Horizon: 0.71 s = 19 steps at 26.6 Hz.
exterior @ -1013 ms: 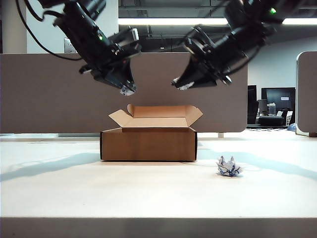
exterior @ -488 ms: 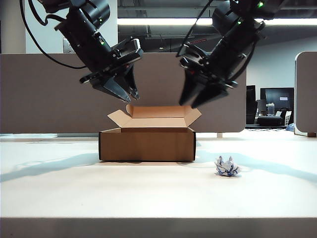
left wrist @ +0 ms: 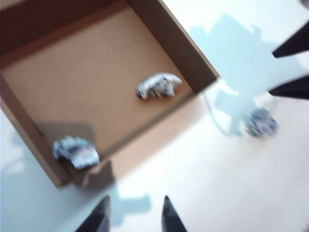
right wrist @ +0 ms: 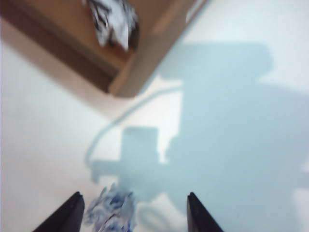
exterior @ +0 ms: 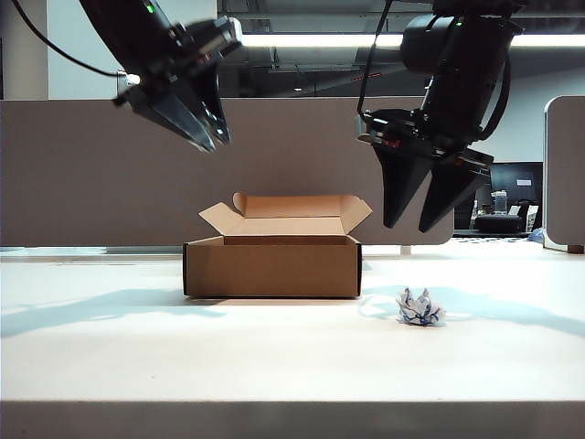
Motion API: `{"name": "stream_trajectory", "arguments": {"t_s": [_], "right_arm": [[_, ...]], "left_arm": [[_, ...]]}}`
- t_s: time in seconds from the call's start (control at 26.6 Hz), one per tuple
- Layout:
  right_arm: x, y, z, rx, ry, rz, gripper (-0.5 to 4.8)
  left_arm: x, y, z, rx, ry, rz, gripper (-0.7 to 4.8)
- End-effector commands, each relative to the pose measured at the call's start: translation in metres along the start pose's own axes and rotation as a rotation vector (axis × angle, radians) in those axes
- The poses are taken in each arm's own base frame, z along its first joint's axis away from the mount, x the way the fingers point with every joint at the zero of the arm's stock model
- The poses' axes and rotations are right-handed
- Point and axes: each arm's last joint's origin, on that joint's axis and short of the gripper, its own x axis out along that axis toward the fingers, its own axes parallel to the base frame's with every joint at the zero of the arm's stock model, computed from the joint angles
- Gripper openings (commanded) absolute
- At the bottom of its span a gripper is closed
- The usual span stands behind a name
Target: Pick up all the paper balls on the table and put them in the paper box.
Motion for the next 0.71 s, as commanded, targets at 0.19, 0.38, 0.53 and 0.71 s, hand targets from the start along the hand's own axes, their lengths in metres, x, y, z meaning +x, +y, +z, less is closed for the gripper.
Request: {"name": "stream_trajectory", "arguments": {"t_s": [0.19, 0.38, 0.53, 0.71], "right_arm": [[0.002, 0.008, -0.01, 0.027, 0.093, -0.024, 2.97], [0.018, 0.024, -0.022, -0.007, 0.162, -0.027, 3.17], [0.022, 0.029, -0.023, -0.014, 0.179, -0.062, 3.61], [0.022, 0.028, -0.023, -0.005, 0.177, -0.067, 3.61]], "left_arm": [[-0.064, -0.03, -0.029, 0.018, -0.062, -0.088, 1.29], [-0.106, -0.049, -0.059, 0.04, -0.137, -0.046, 1.29], [-0.141, -0.062, -0.08, 0.043, -0.162, 0.019, 1.29], [-0.167, -0.074, -0.097, 0.041, -0.191, 0.027, 1.29]]}}
